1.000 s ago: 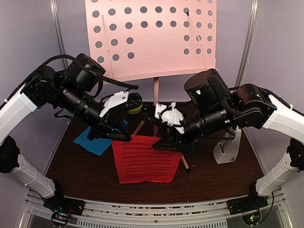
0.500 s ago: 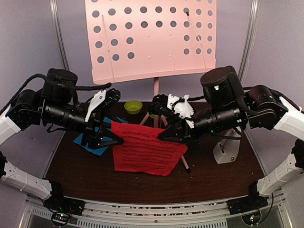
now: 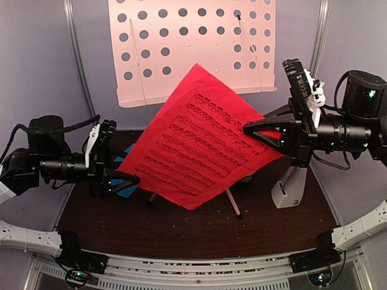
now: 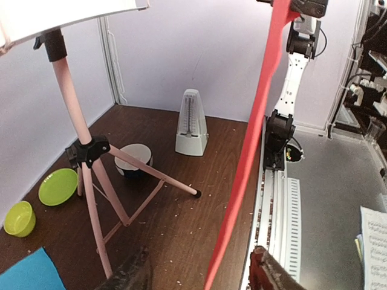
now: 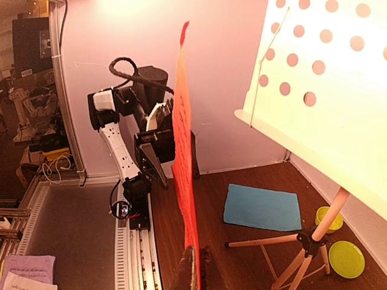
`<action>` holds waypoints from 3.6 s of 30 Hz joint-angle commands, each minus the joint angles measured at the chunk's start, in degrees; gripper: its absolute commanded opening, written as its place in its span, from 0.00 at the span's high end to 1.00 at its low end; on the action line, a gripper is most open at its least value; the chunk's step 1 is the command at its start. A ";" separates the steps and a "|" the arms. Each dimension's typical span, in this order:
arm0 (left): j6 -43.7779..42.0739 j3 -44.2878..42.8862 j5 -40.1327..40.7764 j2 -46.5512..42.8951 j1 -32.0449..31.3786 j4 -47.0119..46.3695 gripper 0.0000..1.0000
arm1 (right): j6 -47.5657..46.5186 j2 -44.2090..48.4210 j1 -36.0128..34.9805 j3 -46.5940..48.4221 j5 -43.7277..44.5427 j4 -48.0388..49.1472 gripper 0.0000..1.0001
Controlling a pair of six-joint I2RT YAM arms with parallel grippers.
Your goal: Set up the instrument practice props
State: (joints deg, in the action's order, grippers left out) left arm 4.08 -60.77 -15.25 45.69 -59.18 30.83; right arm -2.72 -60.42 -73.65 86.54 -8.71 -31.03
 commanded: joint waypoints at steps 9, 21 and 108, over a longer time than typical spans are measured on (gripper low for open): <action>0.96 -4.53 -0.35 1.19 0.55 -6.15 1.00 | 6.62 4.67 -0.01 -8.24 6.52 10.39 1.00; -2.16 -16.72 -1.06 11.84 0.55 18.62 1.00 | 6.70 2.39 0.35 -3.48 20.17 -10.42 0.02; -4.77 -34.13 3.29 24.45 0.02 32.69 0.56 | -17.86 -24.97 -5.25 20.61 30.86 -23.75 1.00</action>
State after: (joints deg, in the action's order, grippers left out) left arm -4.16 -101.30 -18.20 77.80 -60.03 74.02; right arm -24.16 -91.02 -79.79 109.23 24.67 -61.12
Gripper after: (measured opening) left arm 0.325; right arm 0.011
